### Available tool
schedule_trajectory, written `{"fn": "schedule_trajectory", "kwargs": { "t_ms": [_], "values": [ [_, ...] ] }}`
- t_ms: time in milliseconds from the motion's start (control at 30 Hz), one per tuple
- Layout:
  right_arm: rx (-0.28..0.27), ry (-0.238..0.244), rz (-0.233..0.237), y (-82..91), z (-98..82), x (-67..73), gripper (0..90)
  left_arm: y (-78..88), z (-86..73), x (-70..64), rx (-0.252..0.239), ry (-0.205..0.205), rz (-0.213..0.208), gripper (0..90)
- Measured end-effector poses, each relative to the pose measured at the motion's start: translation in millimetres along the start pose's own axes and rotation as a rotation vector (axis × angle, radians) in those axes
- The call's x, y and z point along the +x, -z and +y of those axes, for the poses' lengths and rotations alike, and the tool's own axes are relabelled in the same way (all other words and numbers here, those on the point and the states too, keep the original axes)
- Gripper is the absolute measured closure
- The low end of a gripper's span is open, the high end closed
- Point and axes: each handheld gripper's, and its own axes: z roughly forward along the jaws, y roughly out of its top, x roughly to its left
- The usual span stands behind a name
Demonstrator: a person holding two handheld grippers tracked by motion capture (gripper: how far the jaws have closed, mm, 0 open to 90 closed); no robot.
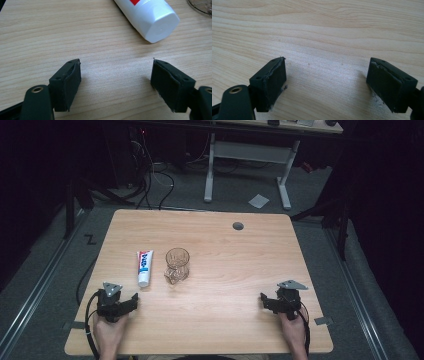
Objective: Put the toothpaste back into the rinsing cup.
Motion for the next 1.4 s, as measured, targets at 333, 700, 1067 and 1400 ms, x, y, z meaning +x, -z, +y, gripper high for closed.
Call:
{"fn": "schedule_trajectory", "kwargs": {
  "t_ms": [333,700,1067,1400],
  "values": [
    [0.0,0.0,0.0,0.0,0.0,0.0,16.0,0.0,0.0,0.0,0.0,0.0,-0.004,24.7],
    [0.0,-0.002,-0.001,-0.2,0.2,0.1,16.0,1.3,-0.4,3.4,-0.011,0.03,-0.015,27.5],
    [0.0,-0.001,-0.001,-0.1,0.2,0.0,16.0,0.2,0.8,2.7,-0.006,0.04,-0.03,24.0],
    [0.0,-0.001,-0.001,-0.1,0.2,0.1,16.0,1.9,3.3,-1.9,0.023,0.034,-0.046,22.6]
  ]
}}
